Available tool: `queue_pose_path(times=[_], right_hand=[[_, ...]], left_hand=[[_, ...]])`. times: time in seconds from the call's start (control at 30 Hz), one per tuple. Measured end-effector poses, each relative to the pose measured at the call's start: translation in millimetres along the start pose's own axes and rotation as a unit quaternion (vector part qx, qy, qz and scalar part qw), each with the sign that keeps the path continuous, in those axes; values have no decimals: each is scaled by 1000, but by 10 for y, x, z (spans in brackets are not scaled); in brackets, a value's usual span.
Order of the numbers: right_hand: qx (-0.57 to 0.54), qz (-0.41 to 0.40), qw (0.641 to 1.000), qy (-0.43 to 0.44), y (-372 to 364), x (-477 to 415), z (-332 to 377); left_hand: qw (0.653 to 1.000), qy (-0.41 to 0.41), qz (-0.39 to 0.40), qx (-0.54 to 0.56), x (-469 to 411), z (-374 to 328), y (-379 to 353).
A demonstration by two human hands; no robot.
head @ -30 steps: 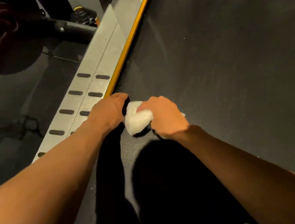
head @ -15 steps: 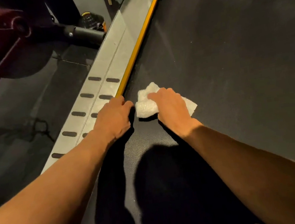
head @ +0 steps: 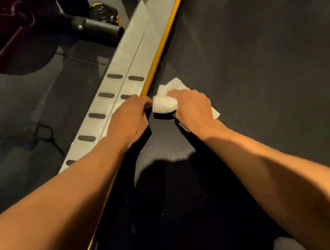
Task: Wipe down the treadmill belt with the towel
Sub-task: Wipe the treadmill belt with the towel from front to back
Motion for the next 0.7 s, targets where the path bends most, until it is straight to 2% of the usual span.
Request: queue_pose_path(times=[0.13, 0.3, 0.37, 0.47, 0.53, 0.6, 0.63, 0.7], right_hand=[[5, 36, 996, 87, -72, 282, 220], [-92, -50, 994, 9, -14, -24, 39], [-76, -59, 995, 7, -50, -105, 22], [-28, -40, 996, 72, -189, 65, 159], [-31, -16, 988, 150, -253, 276, 290], [-24, -27, 976, 215, -173, 355, 312], [-9, -37, 975, 221, -99, 298, 274], [-19, -54, 987, 149, 34, 64, 146]], left_hand=[[998, 61, -20, 27, -27, 55, 5], [997, 72, -31, 23, -81, 49, -6], [995, 83, -37, 31, -62, 51, -16], [994, 88, -35, 63, -49, 100, -7], [994, 84, -31, 67, -44, 120, -5], [996, 71, -25, 49, -32, 121, -15], [997, 62, -19, 37, -24, 110, -22], [999, 44, -2, 4, -8, 90, -34]])
Point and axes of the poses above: each hand's wrist, its own x-axis away from the middle knuckle, its own y-axis out of the back of the hand, z = x × y, the point moved 1 cm from there along -x, towards the middle knuckle, and after that the axes turned 1 degree about -y, right-handed, at the moved point
